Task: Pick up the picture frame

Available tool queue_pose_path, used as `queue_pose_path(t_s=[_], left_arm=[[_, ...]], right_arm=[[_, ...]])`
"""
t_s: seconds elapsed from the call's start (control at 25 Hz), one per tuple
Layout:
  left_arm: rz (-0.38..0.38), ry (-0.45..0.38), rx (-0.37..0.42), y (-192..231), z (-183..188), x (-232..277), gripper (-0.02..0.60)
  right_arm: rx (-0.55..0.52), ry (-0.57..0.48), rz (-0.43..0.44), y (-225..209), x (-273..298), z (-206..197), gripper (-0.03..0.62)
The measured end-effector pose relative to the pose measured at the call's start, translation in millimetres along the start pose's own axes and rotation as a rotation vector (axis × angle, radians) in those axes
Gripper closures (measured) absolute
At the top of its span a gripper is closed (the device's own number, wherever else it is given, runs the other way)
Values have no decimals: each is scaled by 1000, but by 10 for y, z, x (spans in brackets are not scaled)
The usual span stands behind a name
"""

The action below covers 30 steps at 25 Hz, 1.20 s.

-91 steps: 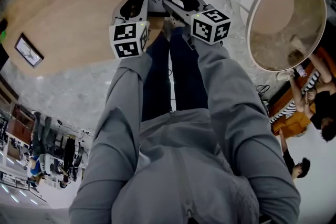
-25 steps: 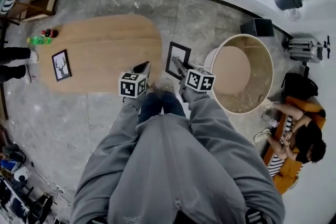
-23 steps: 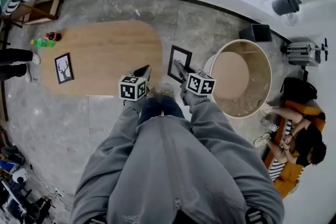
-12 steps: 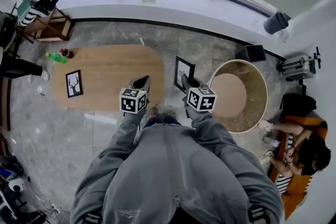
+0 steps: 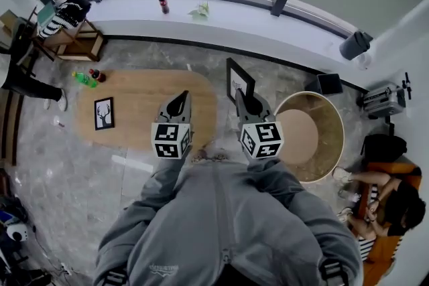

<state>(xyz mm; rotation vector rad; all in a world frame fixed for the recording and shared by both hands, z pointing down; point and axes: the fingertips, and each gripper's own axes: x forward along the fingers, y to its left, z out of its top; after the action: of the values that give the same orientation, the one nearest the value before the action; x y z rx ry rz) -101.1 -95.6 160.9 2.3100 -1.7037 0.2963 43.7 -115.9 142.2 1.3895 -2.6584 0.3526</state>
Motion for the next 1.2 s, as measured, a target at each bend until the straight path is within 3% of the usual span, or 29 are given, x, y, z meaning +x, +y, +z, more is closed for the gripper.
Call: queue_pose_path(t_s=[0.24, 0.52, 1.2], left_arm=[[21, -135, 33, -97, 543, -313, 565], [30, -232, 86, -343, 917, -553, 565], [8, -240, 88, -708, 876, -362, 565]], right_arm=[[-71, -121, 31, 257, -198, 510, 557], [-145, -200, 36, 321, -397, 837, 557], [-148, -193, 80, 149, -417, 764, 557]])
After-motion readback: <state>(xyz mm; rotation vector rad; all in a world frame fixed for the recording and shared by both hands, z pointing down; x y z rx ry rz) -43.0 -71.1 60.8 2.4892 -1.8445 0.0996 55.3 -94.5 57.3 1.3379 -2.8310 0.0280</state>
